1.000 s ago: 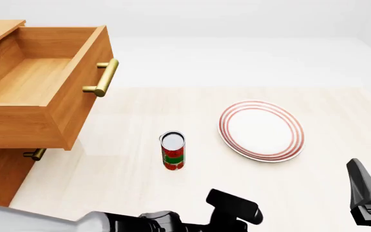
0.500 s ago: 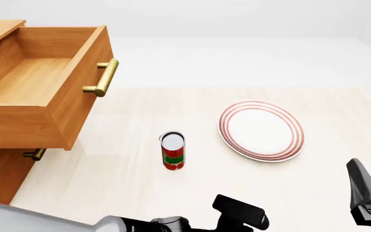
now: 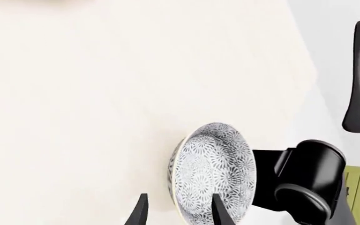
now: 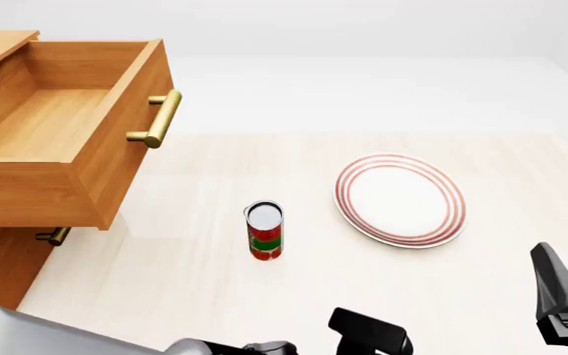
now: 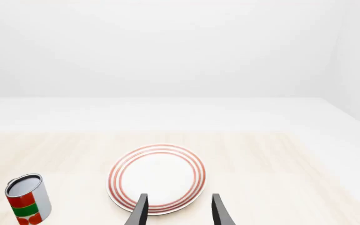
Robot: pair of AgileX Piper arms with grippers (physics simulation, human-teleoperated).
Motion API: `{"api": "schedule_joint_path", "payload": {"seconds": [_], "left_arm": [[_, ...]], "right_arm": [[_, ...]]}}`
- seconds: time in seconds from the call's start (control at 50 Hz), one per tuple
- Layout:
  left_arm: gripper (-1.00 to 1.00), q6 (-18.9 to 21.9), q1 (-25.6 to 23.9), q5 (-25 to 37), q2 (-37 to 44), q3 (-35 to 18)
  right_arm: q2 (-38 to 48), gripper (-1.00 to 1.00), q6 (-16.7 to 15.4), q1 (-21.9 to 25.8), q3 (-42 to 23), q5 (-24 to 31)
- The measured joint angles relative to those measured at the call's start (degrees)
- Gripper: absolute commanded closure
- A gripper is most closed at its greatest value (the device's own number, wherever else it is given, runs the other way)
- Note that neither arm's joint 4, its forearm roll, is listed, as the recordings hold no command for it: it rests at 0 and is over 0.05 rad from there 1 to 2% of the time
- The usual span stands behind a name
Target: Put the bowl in the top drawer of the cabinet.
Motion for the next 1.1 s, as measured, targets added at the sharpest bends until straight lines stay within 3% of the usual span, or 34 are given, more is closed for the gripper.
{"api": "schedule_joint_path", "payload": {"seconds": [1.08,1.1], "left_arm": [[-1.00,-3.57,-1.05,-4.22,5.16,-0.15],[1.00,-3.64,-1.12,-4.29,5.23,-0.15]], "right_arm": [[0.00,-1.00,0.00,0.00,0.00,0.00],[0.00,-1.00,0.00,0.00,0.00,0.00]]}}
